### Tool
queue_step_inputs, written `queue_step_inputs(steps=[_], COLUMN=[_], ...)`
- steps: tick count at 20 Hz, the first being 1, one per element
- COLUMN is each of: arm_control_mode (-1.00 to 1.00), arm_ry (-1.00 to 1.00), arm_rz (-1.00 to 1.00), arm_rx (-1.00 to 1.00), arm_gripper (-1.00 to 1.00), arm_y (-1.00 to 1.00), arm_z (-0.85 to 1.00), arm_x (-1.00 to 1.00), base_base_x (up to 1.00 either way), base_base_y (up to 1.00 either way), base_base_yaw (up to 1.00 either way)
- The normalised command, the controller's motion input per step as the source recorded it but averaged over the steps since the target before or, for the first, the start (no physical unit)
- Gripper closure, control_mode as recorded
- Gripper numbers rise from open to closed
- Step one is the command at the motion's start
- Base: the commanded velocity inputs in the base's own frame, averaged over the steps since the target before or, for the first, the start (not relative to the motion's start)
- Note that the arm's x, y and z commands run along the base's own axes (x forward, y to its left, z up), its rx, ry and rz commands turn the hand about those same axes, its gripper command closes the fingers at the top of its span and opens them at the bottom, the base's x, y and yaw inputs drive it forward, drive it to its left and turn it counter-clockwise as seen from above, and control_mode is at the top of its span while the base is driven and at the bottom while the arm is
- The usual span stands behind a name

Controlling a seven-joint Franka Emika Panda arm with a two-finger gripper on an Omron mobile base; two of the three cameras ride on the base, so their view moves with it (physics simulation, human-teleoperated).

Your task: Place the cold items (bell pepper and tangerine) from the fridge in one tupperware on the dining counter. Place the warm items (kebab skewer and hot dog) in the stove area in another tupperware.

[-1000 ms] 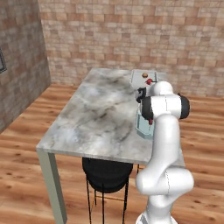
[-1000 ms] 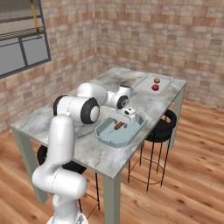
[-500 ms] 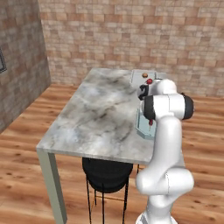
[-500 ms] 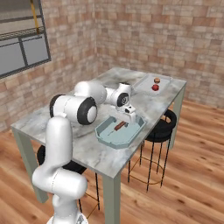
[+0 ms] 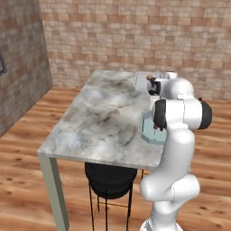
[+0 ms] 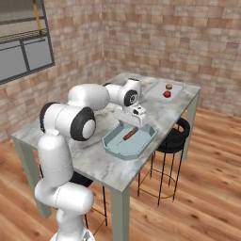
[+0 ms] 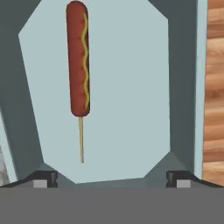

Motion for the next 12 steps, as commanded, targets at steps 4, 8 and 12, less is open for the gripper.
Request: queue_step_inputs(steps=[4, 8, 12], arm_control_mode=[-1.00, -1.00, -1.00], arm_ry=[0.00, -0.01, -0.05], arm_rz=[-0.01, -0.01, 0.00], arm_rx=[0.00, 0.00, 0.00], arm_gripper=[-1.00, -1.00, -1.00], arm_y=[0.03, 0.10, 0.13], arm_z=[0.51, 0.43, 0.35], arm_x=[-0.95, -1.00, -1.00], base_base_x=[0.00, 0.00, 0.00], base_base_y=[0.00, 0.00, 0.00], base_base_yaw=[0.00, 0.00, 0.00])
